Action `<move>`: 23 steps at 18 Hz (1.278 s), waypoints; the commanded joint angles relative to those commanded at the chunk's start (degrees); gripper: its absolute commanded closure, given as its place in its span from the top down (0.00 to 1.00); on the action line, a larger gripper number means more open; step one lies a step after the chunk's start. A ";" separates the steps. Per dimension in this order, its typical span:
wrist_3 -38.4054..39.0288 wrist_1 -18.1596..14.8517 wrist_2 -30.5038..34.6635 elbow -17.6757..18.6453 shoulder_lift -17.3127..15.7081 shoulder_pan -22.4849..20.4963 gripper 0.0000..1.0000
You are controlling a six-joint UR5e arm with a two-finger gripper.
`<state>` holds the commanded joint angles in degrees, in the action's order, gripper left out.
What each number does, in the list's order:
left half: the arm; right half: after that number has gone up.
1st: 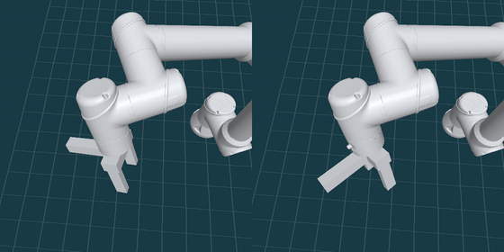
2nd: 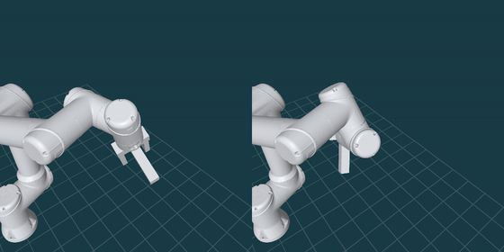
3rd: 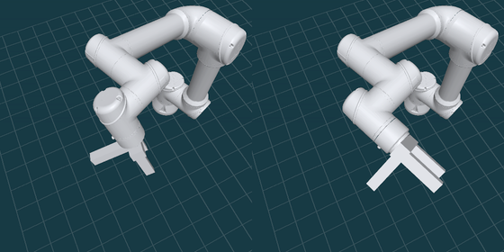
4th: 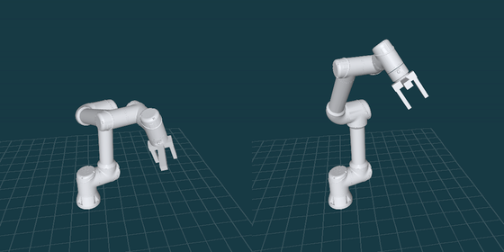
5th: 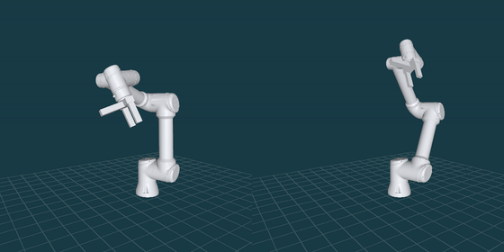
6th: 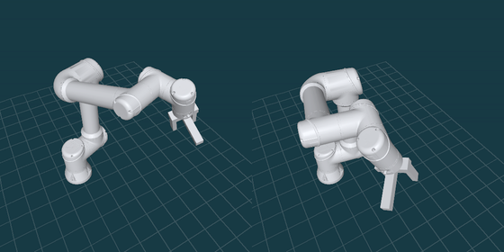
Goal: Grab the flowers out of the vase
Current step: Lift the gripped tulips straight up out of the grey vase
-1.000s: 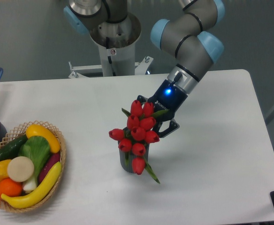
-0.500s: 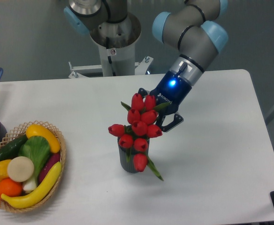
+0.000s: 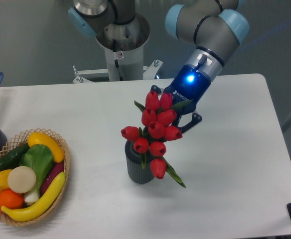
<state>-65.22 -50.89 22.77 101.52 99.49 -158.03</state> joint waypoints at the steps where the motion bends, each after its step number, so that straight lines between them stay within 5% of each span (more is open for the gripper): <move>1: 0.70 0.00 -0.62 -0.44 0.00 0.00 0.50; 23: 8.79 0.00 -9.93 -3.43 -1.05 -4.13 0.46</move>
<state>-56.43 -50.89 12.84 98.09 98.44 -162.16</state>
